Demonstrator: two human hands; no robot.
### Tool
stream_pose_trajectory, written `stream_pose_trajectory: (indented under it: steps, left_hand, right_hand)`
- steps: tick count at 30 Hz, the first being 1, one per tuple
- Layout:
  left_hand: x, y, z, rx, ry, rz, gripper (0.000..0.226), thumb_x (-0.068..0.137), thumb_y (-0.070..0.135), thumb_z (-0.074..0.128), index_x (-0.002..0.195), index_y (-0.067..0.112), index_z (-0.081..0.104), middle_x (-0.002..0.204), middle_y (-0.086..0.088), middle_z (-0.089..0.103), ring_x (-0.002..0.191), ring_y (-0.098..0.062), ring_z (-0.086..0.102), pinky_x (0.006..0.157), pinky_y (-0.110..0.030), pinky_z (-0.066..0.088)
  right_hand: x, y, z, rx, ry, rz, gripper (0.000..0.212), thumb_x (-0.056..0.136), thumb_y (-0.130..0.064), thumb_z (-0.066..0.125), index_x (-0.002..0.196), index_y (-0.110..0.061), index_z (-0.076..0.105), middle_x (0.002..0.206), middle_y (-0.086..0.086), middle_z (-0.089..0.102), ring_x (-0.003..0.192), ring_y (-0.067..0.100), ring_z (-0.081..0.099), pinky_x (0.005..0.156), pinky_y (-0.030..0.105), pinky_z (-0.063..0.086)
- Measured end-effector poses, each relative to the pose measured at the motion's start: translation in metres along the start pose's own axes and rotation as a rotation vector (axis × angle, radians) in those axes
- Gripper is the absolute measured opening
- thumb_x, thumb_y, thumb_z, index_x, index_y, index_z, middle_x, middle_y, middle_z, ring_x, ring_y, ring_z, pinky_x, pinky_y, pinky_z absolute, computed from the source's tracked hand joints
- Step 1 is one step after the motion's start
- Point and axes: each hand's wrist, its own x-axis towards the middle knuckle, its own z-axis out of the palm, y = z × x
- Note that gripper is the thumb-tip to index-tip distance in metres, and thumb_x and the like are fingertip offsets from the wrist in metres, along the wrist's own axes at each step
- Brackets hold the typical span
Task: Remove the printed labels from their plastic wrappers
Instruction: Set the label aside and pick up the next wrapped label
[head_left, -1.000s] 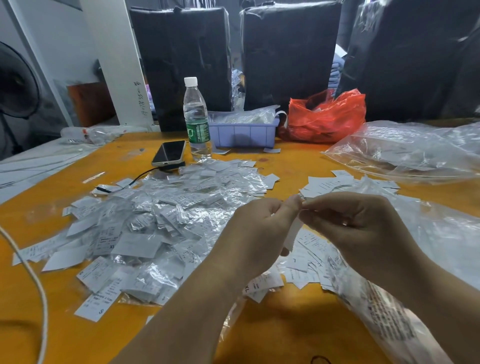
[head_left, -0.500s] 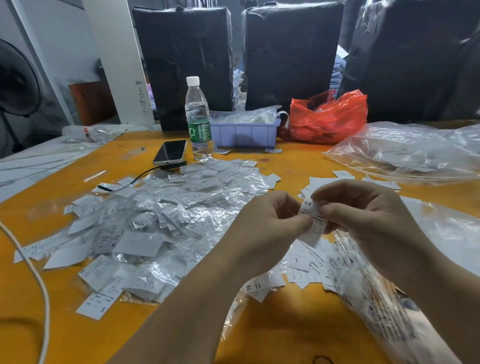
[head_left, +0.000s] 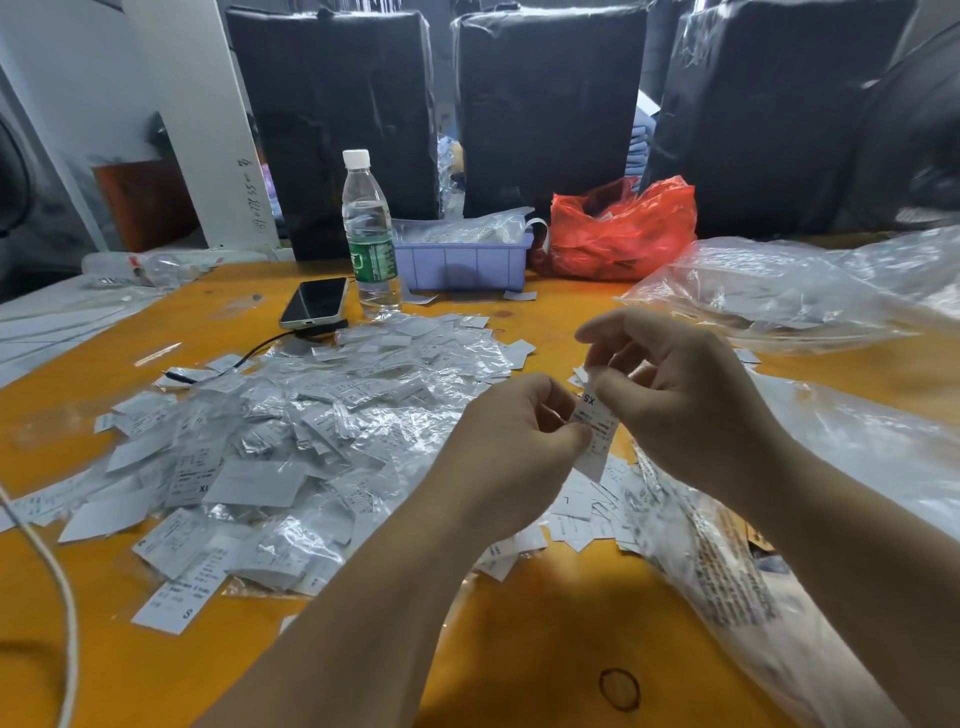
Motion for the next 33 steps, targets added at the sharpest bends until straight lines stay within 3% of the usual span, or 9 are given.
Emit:
stream_pose_trajectory:
  steps: [3, 6, 9, 14, 20, 24, 28, 30, 33]
  left_hand:
    - [0.000, -0.001, 0.000, 0.023, 0.014, 0.000, 0.005, 0.092, 0.025, 0.063, 0.087, 0.026, 0.064, 0.077, 0.008, 0.068, 0.057, 0.000, 0.056, 0.053, -0.020, 0.048]
    - [0.001, -0.003, 0.001, 0.077, 0.014, 0.014, 0.005, 0.091, 0.026, 0.063, 0.087, 0.027, 0.064, 0.075, 0.009, 0.065, 0.062, -0.003, 0.057, 0.054, -0.019, 0.047]
    - [-0.001, -0.006, 0.007, 0.091, -0.043, -0.023, 0.005, 0.091, 0.026, 0.061, 0.086, 0.027, 0.063, 0.073, 0.011, 0.063, 0.060, -0.002, 0.056, 0.053, -0.018, 0.043]
    - [-0.001, -0.012, 0.019, 0.172, -0.042, -0.021, 0.013, 0.091, 0.029, 0.061, 0.079, 0.026, 0.060, 0.070, 0.011, 0.060, 0.061, -0.003, 0.054, 0.058, -0.025, 0.045]
    - [-0.007, -0.002, 0.025, 0.110, -0.068, 0.099, 0.010, 0.091, 0.031, 0.059, 0.083, 0.024, 0.062, 0.076, 0.009, 0.062, 0.068, -0.009, 0.058, 0.067, -0.035, 0.051]
    - [-0.012, 0.004, 0.030, 0.005, -0.238, 0.188, 0.020, 0.090, 0.025, 0.054, 0.071, 0.018, 0.051, 0.062, -0.001, 0.048, 0.059, -0.017, 0.040, 0.058, -0.037, 0.032]
    - [-0.012, 0.004, 0.033, -0.034, -0.372, 0.110, 0.026, 0.093, 0.026, 0.051, 0.091, 0.002, 0.060, 0.086, -0.025, 0.058, 0.073, -0.029, 0.047, 0.066, -0.045, 0.038]
    - [-0.011, 0.001, 0.035, 0.070, -0.372, 0.107, 0.028, 0.096, 0.026, 0.049, 0.097, 0.000, 0.059, 0.094, -0.024, 0.060, 0.086, -0.037, 0.055, 0.076, -0.053, 0.046]
    - [-0.013, 0.000, 0.038, 0.179, -0.366, 0.152, 0.022, 0.098, 0.024, 0.047, 0.096, 0.005, 0.058, 0.092, -0.017, 0.062, 0.087, -0.031, 0.057, 0.076, -0.051, 0.047]
  right_hand:
    - [0.002, -0.001, 0.002, -0.045, 0.040, -0.066, 0.026, 0.084, -0.001, 0.061, 0.103, -0.017, 0.069, 0.079, -0.010, 0.064, 0.070, 0.008, 0.059, 0.059, 0.017, 0.047]
    - [0.005, 0.000, 0.002, -0.143, 0.004, -0.155, 0.019, 0.090, -0.015, 0.062, 0.107, -0.013, 0.068, 0.074, -0.006, 0.063, 0.064, 0.013, 0.060, 0.060, 0.033, 0.051]
    - [0.008, -0.001, 0.002, -0.193, -0.036, -0.201, 0.031, 0.093, -0.030, 0.052, 0.111, -0.009, 0.067, 0.069, 0.000, 0.065, 0.061, 0.019, 0.063, 0.056, 0.039, 0.051]
    - [0.009, 0.000, 0.005, -0.011, -0.052, -0.052, 0.035, 0.097, -0.040, 0.043, 0.106, -0.015, 0.065, 0.066, 0.004, 0.065, 0.062, 0.017, 0.063, 0.058, 0.041, 0.051]
    - [0.011, -0.004, 0.005, 0.147, -0.031, -0.022, 0.039, 0.098, -0.043, 0.040, 0.100, -0.013, 0.064, 0.066, 0.000, 0.063, 0.058, 0.008, 0.058, 0.053, 0.029, 0.046]
    - [0.010, -0.007, 0.009, 0.201, -0.046, -0.047, 0.040, 0.097, -0.046, 0.041, 0.098, -0.014, 0.064, 0.066, 0.001, 0.062, 0.057, 0.005, 0.056, 0.054, 0.019, 0.042]
    - [0.009, -0.006, 0.015, 0.214, -0.061, -0.046, 0.036, 0.099, -0.041, 0.041, 0.099, -0.014, 0.065, 0.066, 0.002, 0.062, 0.058, 0.005, 0.055, 0.055, 0.025, 0.045]
    - [0.009, -0.008, 0.017, 0.208, -0.076, -0.047, 0.038, 0.099, -0.041, 0.041, 0.098, -0.012, 0.065, 0.066, 0.002, 0.062, 0.057, 0.005, 0.055, 0.056, 0.029, 0.045]
    - [0.009, -0.010, 0.017, 0.197, -0.103, -0.046, 0.042, 0.098, -0.041, 0.042, 0.093, -0.006, 0.064, 0.067, 0.003, 0.063, 0.057, 0.005, 0.054, 0.056, 0.031, 0.046]
